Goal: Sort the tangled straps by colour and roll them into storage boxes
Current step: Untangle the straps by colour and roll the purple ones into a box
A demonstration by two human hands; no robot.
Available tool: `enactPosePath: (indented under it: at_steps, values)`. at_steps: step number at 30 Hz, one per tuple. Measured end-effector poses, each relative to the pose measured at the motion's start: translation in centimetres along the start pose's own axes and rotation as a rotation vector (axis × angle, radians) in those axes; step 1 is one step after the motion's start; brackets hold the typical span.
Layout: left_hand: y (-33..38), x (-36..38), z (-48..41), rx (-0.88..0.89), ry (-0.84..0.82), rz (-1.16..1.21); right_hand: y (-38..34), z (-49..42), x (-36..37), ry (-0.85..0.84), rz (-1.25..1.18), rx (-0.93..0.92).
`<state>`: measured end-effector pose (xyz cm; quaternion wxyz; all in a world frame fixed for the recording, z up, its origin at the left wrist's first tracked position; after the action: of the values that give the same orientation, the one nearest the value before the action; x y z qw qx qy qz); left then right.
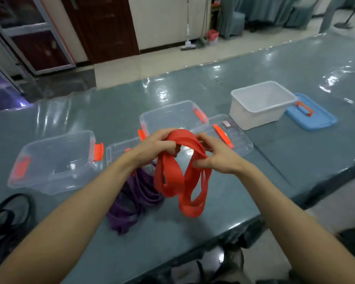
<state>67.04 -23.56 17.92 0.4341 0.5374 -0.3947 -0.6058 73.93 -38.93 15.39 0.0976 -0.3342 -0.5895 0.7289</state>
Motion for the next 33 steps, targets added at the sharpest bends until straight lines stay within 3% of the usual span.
enactPosePath:
  at_steps: [3,7,11,14,18,21,24,28,33]
  values:
    - [0.1,2.0,-4.1,-0.014,0.029,0.109,4.3,0.4,-1.0,-0.094,-0.171,0.127]
    - [-2.3,4.7,-9.3,-0.125,0.089,0.36,8.7,-0.7,-6.5,-0.187,-0.135,0.128]
    - [-4.5,8.4,-14.5,-0.265,0.175,0.572,13.3,-1.0,-14.8,-0.052,-0.311,0.154]
    - [-7.2,13.6,-17.4,-0.391,0.268,0.646,19.4,-0.3,-14.5,-0.206,-0.148,0.292]
    - [-11.3,17.8,-18.1,-0.53,0.481,0.712,23.5,-0.7,-16.1,-0.069,-0.327,0.359]
    - [-12.2,20.2,-19.4,-0.58,0.552,0.782,23.9,-1.7,-14.7,-0.187,-0.306,0.349]
    - [-12.5,21.5,-20.9,-0.63,0.507,0.781,23.9,-2.1,-12.5,-0.304,-0.271,0.32]
    - [-11.3,18.7,-21.9,-0.568,0.368,0.494,24.7,-3.4,-15.5,-0.163,-0.125,0.34]
    - [-8.5,15.8,-24.1,-0.442,0.091,0.183,22.5,-4.3,-19.0,-0.378,0.124,0.273]
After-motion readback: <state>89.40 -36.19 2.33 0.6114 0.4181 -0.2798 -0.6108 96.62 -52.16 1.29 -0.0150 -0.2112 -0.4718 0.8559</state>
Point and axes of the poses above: each hand's wrist, its own z-axis away from the middle knuckle, its own x-axis out of the palm, y = z × x, the point moved 8 cm from there along -z, towards the middle knuckle, and after that the axes turned 4 degrees about -z, right-handed, at the moved point
